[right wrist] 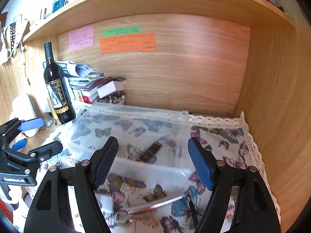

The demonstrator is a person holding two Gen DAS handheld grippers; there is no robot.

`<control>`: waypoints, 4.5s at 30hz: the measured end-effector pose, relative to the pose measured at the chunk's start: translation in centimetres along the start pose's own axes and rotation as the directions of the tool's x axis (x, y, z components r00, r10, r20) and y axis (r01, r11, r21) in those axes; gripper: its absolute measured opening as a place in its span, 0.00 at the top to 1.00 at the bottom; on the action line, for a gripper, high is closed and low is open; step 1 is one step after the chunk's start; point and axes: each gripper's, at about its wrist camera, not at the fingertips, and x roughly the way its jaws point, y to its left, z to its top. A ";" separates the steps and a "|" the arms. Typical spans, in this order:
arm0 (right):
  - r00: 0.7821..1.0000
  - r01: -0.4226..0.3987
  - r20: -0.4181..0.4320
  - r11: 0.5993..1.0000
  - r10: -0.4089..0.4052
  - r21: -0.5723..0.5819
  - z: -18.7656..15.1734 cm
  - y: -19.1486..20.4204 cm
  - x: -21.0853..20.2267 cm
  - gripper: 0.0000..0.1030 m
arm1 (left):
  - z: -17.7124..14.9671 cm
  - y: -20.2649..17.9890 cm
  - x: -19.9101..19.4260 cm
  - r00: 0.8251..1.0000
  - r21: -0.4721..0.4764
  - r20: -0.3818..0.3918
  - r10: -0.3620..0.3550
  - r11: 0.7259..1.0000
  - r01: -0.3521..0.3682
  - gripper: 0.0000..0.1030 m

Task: Organize rigid objects
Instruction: 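Grasp the white handheld device with the left tool while the right tool grasps the silver tube, then carry the white device into the box with the left tool while the right drops the silver tube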

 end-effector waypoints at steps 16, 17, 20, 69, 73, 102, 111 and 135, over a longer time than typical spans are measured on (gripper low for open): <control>0.979 0.032 -0.202 0.997 -0.018 0.069 -6.1 -1.4 1.5 0.29 | -7.2 -0.6 1.1 0.978 0.028 -0.188 -0.092 0.995 0.099 0.05; 0.977 0.025 -0.213 0.997 -0.010 0.071 -6.4 -1.3 1.8 0.29 | -7.4 -0.6 1.5 0.975 0.027 -0.200 -0.095 0.994 0.102 0.05; 0.968 0.000 -0.250 0.996 0.023 0.089 -6.9 -1.2 2.6 0.29 | -7.6 -0.6 2.4 0.968 0.014 -0.226 -0.106 0.994 0.112 0.05; 0.961 0.070 -0.272 0.994 -0.045 0.084 -8.8 -2.0 3.4 0.86 | -8.7 -1.4 1.2 0.975 -0.051 -0.160 -0.153 0.988 0.147 0.61; 0.973 0.071 -0.225 0.993 -0.049 0.091 -8.1 -2.1 1.7 0.86 | -7.6 -1.2 -0.1 0.977 -0.070 -0.132 -0.165 0.985 0.157 0.62; 0.997 0.003 0.079 0.997 -0.010 0.077 -0.5 -2.0 -2.7 0.86 | 1.7 -0.3 -4.3 0.986 -0.004 0.132 -0.098 0.995 0.099 0.99; 0.999 -0.015 0.030 0.997 0.013 0.071 -0.8 -2.0 -0.5 0.86 | -1.4 -0.7 0.6 0.985 -0.011 -0.071 -0.160 0.987 0.160 0.71; 0.999 -0.034 -0.010 0.996 0.035 0.082 -1.4 -3.0 0.6 0.86 | -3.3 -2.2 3.3 0.984 0.045 -0.148 -0.098 0.993 0.106 0.66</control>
